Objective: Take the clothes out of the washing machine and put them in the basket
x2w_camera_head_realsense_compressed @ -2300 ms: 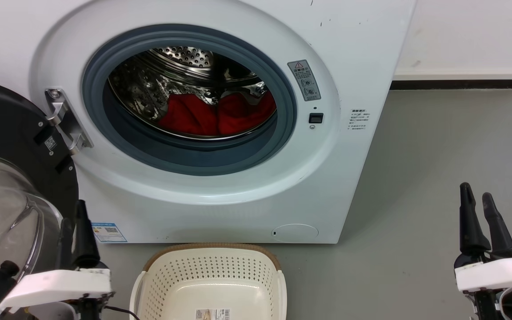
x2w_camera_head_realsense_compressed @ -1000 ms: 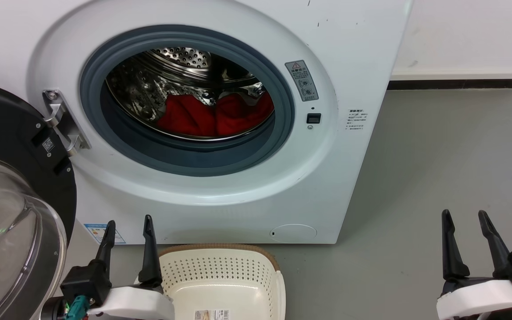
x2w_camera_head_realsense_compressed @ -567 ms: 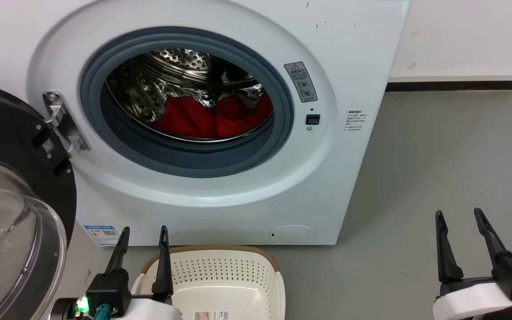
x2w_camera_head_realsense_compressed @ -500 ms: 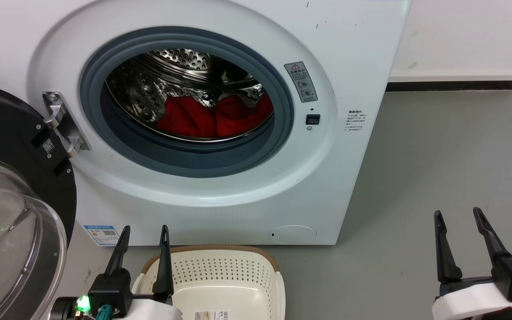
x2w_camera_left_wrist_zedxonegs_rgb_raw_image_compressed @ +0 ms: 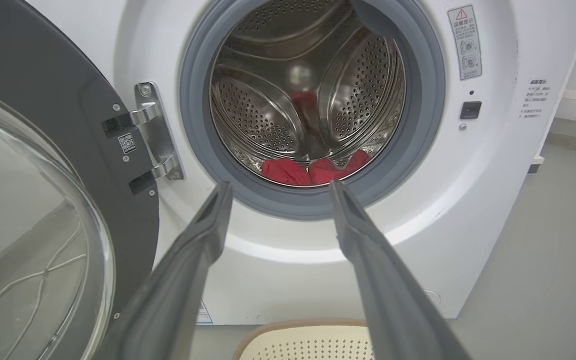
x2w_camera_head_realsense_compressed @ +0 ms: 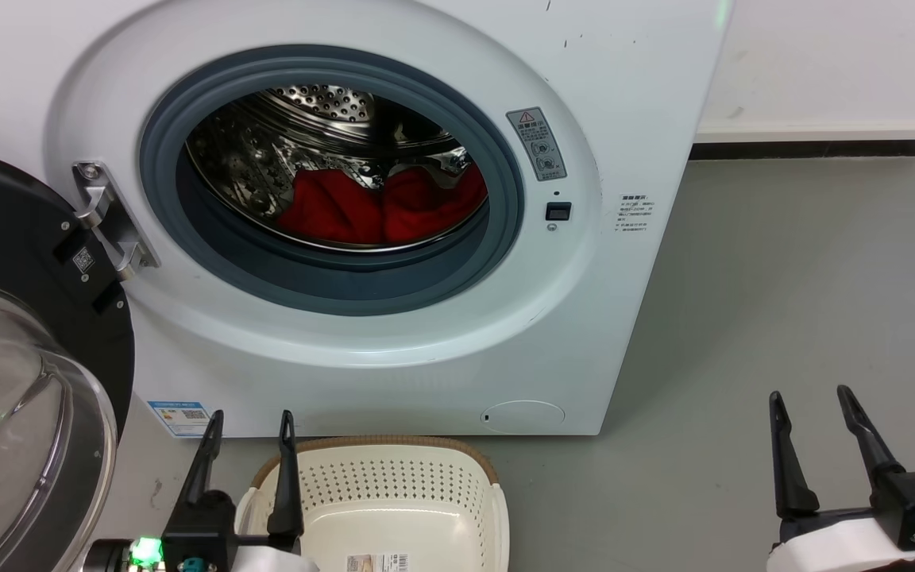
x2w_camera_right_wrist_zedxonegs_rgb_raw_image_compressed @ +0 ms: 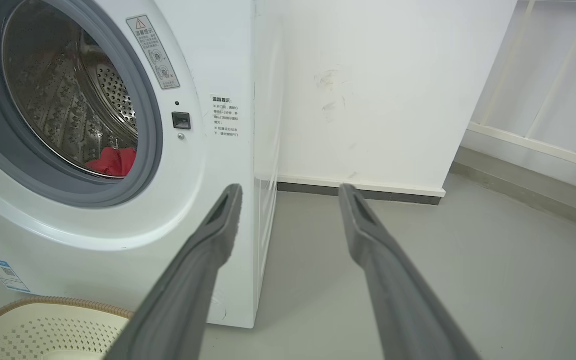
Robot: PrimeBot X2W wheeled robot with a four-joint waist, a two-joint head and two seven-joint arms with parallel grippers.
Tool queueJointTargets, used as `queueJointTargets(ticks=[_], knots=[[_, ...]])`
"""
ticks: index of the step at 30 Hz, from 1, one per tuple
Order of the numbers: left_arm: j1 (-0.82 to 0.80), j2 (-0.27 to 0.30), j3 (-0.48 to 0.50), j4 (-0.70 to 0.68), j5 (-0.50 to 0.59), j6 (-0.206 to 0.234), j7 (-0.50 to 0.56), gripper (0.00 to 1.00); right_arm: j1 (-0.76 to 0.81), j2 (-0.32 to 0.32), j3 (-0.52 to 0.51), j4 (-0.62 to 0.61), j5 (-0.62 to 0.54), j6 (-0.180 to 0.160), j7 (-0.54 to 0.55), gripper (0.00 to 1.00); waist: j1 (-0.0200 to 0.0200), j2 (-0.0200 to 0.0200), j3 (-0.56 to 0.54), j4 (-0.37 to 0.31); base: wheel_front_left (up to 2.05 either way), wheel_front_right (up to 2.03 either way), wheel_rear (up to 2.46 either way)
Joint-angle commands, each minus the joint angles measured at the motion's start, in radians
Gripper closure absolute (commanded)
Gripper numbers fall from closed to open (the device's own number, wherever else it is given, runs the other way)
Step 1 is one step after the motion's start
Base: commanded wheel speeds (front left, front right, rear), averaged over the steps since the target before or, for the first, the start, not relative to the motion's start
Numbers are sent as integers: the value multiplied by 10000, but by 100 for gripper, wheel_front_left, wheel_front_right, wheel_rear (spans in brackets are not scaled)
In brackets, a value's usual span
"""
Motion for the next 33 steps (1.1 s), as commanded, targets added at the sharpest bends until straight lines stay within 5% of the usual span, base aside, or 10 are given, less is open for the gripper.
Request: queueJointTargets(ticks=[1, 14, 33], knots=[[95, -8, 16, 36, 183, -40, -55, 0, 94, -33, 20, 43, -26, -5, -80, 0, 0, 0, -2, -5, 0, 0, 0], [117, -342, 392, 240, 103, -462, -87, 0, -71, -28, 131, 580, 1079, -5, -96, 0, 0, 0, -27, -23, 0, 0, 0], [107, -586, 808, 187, 322, -880, -87, 0, -153, -29, 20, 691, 1046, -5, -96, 0, 0, 0, 60, -54, 0, 0, 0]])
